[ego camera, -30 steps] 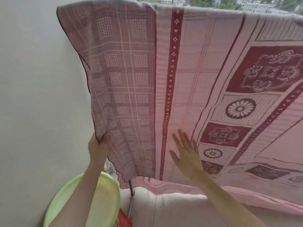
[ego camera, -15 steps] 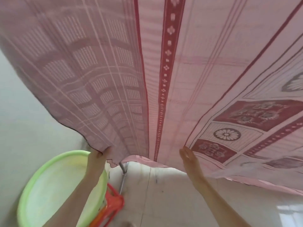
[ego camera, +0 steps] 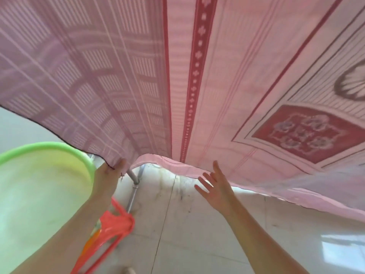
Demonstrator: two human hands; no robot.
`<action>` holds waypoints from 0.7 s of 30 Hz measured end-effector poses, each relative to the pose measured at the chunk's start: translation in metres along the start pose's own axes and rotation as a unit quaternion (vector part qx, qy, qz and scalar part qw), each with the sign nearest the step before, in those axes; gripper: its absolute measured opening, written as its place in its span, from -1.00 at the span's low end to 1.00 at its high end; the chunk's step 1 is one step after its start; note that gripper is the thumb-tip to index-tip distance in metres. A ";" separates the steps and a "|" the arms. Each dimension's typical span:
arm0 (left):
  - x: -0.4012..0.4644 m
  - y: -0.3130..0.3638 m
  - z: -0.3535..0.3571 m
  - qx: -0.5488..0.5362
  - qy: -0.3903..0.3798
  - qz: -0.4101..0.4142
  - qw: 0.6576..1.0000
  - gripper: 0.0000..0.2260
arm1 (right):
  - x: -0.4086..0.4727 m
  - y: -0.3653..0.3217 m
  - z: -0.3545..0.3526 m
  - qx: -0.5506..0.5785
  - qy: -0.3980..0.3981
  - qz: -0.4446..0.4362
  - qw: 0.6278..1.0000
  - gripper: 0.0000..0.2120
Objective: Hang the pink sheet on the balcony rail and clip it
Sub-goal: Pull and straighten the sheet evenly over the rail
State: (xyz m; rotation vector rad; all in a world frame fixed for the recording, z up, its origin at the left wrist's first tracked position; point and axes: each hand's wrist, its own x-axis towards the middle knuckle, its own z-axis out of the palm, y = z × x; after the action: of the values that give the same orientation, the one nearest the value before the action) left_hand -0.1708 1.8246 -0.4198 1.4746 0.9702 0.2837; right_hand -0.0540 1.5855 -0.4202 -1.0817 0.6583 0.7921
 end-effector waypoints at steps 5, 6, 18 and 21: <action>0.021 -0.039 0.022 -0.061 0.019 -0.022 0.998 -0.77 | 0.052 0.015 -0.007 0.136 0.003 -0.004 0.991 -0.11; 0.028 -0.048 0.025 -0.080 0.027 -0.034 0.996 -0.79 | 0.061 0.018 -0.008 0.154 -0.003 -0.014 0.988 -0.12; 0.108 -0.125 0.061 -0.351 -0.024 -0.003 0.936 -0.82 | 0.152 0.036 -0.023 0.199 -0.148 -0.197 0.948 -0.85; 0.119 -0.136 0.067 -0.309 0.013 0.070 0.948 -0.85 | 0.178 0.045 -0.027 0.165 -0.192 -0.249 0.935 -0.71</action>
State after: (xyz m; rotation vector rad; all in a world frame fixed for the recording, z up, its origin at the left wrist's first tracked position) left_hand -0.1052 1.8414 -0.5996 0.9602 0.7052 0.6484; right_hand 0.0060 1.6136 -0.5931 -0.7083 0.1557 0.4106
